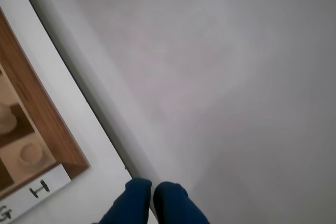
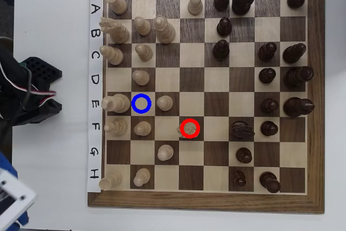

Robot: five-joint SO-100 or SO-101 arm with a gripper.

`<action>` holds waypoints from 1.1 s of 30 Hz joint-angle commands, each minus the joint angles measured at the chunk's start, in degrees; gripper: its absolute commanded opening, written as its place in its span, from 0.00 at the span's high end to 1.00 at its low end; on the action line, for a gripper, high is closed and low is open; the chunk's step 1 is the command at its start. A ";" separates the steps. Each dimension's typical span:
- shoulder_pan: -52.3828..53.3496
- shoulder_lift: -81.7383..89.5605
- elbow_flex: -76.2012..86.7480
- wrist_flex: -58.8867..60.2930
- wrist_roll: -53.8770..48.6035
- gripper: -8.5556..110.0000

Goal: Move the piece to destination

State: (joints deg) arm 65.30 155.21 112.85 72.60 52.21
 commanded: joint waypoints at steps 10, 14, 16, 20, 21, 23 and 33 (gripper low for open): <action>-21.53 -32.26 -64.42 20.57 34.10 0.93; -27.95 -34.98 -65.74 24.26 37.18 0.93; -30.94 -34.98 -63.46 24.96 37.44 0.93; -37.62 -34.28 -57.92 25.14 39.02 0.93; -39.29 -34.28 -56.87 25.14 39.90 0.93; -42.36 -34.98 -55.55 25.22 41.31 0.93; -51.68 -40.17 -49.57 25.58 46.32 0.93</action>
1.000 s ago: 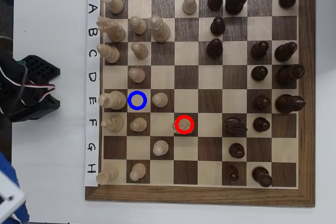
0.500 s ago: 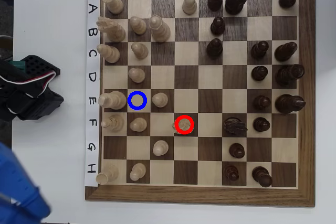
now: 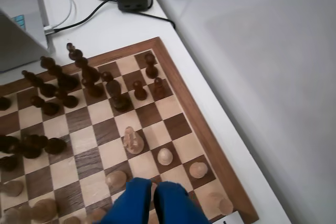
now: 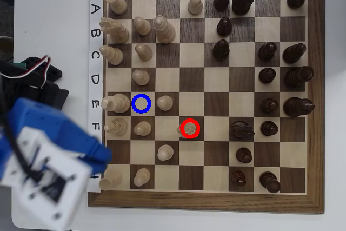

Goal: Move the piece to destination

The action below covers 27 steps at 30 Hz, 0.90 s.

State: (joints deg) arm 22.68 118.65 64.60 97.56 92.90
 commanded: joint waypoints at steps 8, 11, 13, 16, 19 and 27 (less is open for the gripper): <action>-11.95 -11.87 0.00 0.09 8.00 0.93; -12.83 -13.89 0.88 -1.23 10.20 0.93; -13.89 -14.24 2.37 -2.11 11.07 0.93; -15.12 -13.62 6.24 -4.66 11.78 0.93; -16.00 -12.74 11.07 -8.96 13.18 0.93; -16.79 -13.54 19.16 -15.03 14.06 0.93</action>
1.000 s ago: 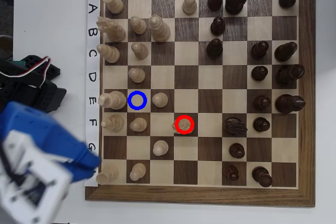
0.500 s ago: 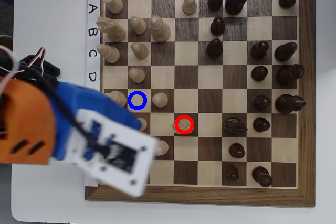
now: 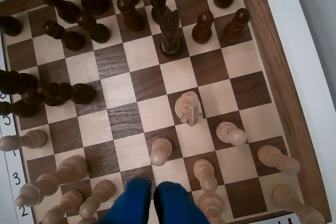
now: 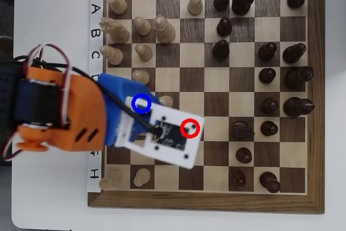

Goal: Move the piece to destination

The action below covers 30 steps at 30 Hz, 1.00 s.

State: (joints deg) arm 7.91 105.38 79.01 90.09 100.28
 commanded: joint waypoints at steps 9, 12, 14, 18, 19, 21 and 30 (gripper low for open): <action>-2.46 -5.36 4.83 -12.74 5.10 0.91; -2.37 -7.12 4.39 -14.15 4.75 0.89; -1.93 -8.00 4.57 -15.12 4.57 0.88; -1.14 -9.32 4.75 -15.38 4.39 0.85; -1.05 -9.58 4.75 -15.12 4.39 0.83; -0.88 -9.84 4.75 -15.03 4.31 0.81; 0.70 -11.69 5.36 -17.40 3.60 0.78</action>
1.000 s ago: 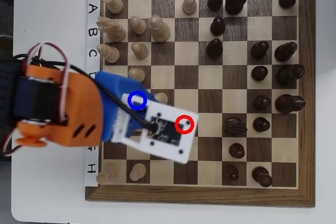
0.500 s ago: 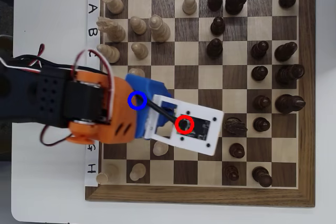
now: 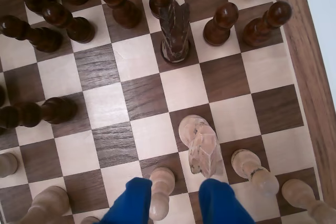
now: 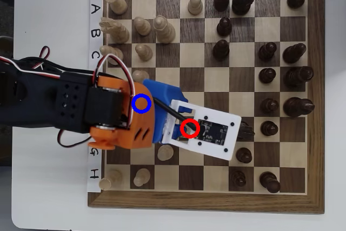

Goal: Move the piece to destination

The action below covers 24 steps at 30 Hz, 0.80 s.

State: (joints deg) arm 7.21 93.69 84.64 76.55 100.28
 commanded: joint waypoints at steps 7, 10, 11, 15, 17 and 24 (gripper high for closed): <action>1.93 -0.88 1.49 -6.59 2.46 0.78; 2.20 -0.88 2.29 -7.21 2.02 0.78; 2.37 -0.97 2.55 -7.29 1.93 0.78; 2.55 -1.49 2.72 -7.29 1.32 0.79; 2.55 -1.76 2.72 -7.47 1.23 0.78; 2.29 -2.64 2.90 -8.26 1.05 0.79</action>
State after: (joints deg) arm 8.09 90.88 87.89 71.46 100.28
